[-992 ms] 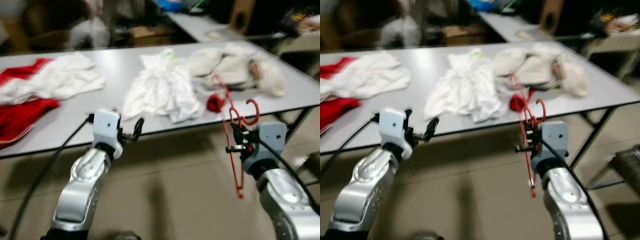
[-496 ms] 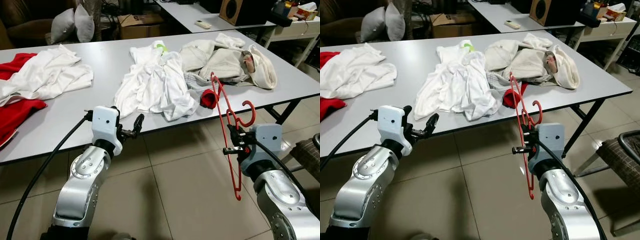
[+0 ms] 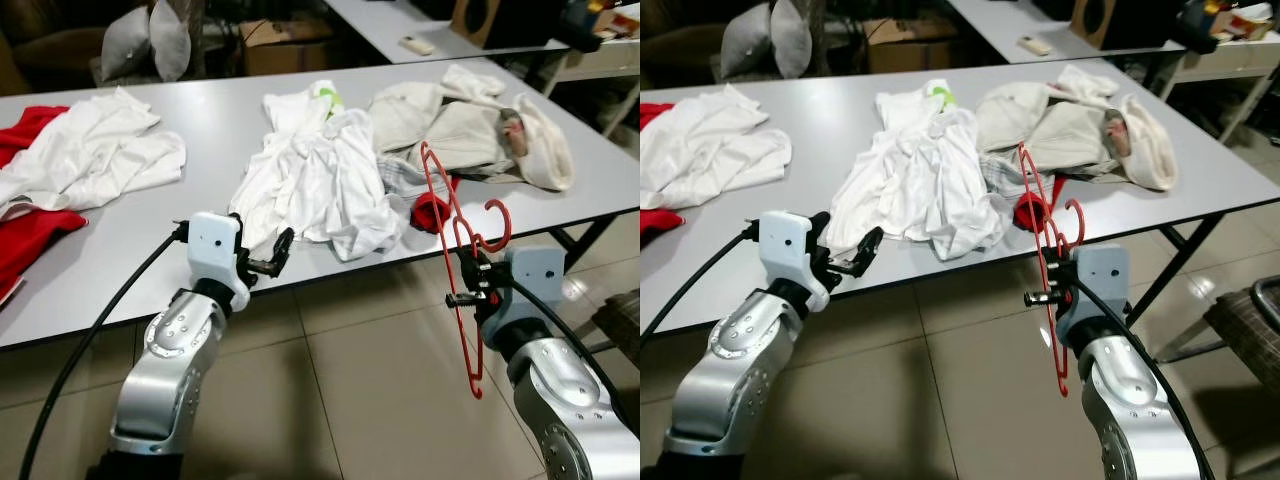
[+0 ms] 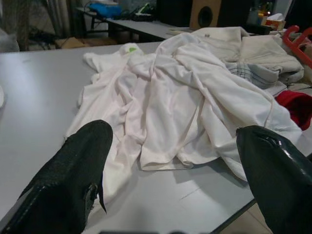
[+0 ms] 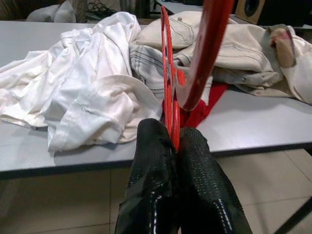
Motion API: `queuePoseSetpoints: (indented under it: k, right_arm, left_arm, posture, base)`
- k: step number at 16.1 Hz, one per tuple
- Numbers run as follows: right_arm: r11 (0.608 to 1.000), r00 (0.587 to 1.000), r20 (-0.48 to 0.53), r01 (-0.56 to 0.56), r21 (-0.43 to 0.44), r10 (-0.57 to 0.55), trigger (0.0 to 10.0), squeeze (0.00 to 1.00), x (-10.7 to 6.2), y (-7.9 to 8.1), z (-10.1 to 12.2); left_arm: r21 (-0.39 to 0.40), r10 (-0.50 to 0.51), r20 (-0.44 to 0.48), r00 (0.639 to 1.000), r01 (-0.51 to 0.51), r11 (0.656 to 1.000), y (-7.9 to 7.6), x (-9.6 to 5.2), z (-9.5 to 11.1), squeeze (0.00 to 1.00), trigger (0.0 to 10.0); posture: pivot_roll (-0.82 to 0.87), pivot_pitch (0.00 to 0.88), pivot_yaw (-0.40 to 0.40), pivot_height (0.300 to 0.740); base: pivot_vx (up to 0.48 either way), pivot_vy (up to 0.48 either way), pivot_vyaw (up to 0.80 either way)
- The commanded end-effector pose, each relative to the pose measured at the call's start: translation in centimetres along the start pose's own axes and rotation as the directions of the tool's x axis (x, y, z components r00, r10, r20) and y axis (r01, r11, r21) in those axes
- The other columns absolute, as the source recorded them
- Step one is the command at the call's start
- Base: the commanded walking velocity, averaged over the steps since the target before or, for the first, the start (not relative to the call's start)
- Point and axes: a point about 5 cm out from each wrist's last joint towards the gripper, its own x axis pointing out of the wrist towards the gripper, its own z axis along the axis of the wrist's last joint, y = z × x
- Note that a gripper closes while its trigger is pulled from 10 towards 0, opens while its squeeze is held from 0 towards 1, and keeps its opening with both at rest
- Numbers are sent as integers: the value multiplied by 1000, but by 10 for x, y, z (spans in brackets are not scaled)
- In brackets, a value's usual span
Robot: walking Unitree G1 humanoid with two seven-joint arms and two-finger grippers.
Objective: Hang hanger
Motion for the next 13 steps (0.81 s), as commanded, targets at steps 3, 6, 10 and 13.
queuePoseSetpoints:
  k: [3,6,10,13]
  right_arm:
    - [1000,999,31,-7,-22,8,10000,0,2,1,6]
    - [999,1000,19,-14,-34,15,10000,0,3,1,4]
    - [999,1000,18,-16,-34,17,10000,0,5,0,5]
    - [999,1000,20,-10,-32,11,10000,0,6,-1,5]
  left_arm:
    - [16,32,-2,999,-32,999,3,0,3,0,10000]
    - [20,39,-1,999,-39,999,2,-2,4,0,10000]
    - [41,32,-4,999,-32,999,1,-2,4,0,10000]
    - [45,28,1,1000,-28,999,0,1,7,0,10000]
  posture:
    - [30,0,-19,740]
    - [40,0,-32,740]
    - [45,0,-32,740]
    - [45,0,-30,740]
  base:
    - [0,0,0]
    - [0,-340,0]
    - [0,-412,0]
    - [0,-412,0]
